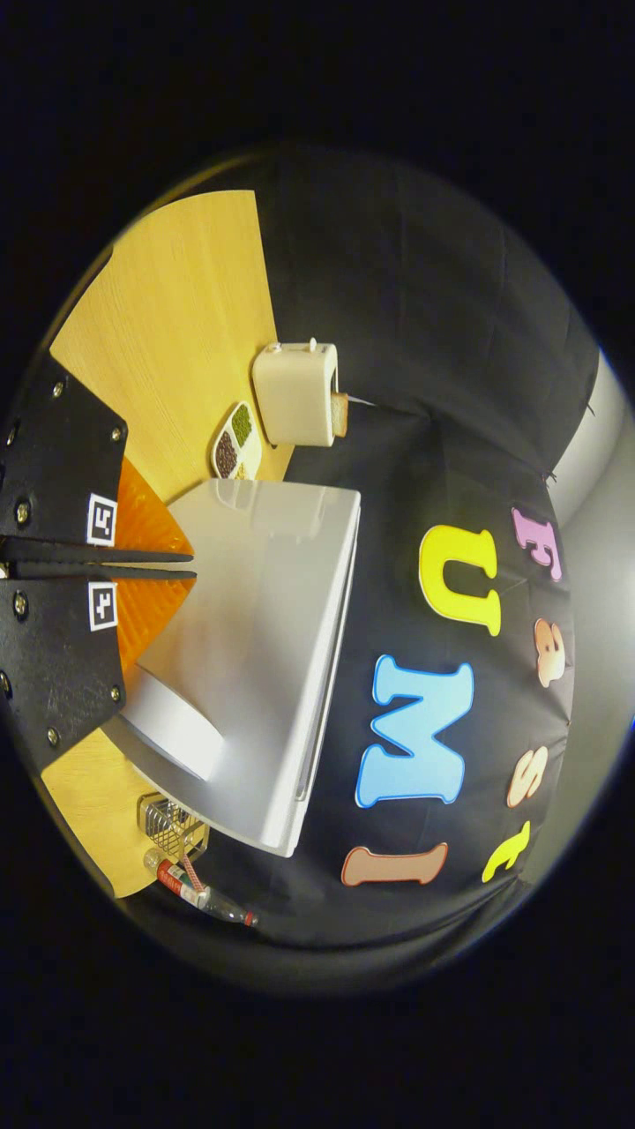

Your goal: Open the microwave, put the food inside, and close the microwave door.

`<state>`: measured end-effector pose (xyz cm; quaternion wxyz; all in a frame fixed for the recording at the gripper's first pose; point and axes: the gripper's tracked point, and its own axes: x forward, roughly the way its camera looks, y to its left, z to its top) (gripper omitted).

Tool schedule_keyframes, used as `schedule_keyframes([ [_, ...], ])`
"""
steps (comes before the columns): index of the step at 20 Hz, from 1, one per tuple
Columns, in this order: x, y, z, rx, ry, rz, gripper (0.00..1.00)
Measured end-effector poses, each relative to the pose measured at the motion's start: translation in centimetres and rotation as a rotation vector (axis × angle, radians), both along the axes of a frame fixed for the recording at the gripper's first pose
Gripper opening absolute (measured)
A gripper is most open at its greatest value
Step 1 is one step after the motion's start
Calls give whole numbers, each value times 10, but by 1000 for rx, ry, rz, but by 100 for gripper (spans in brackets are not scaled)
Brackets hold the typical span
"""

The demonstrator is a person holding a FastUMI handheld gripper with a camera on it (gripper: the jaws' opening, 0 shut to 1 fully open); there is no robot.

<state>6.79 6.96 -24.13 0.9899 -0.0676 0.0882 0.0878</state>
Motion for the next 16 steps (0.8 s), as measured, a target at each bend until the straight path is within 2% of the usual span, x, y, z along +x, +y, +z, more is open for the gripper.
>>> schedule_keyframes([
  [4,36,-35,-7,7,13,-88,1],
  [7,61,-61,-10,-39,-4,-168,1],
  [10,89,-80,-12,-15,16,-233,1],
  [14,103,-83,-10,-21,4,-257,1],
  [15,110,-86,-21,8,61,-266,1],
  [16,107,-83,-15,66,40,-273,1],
])
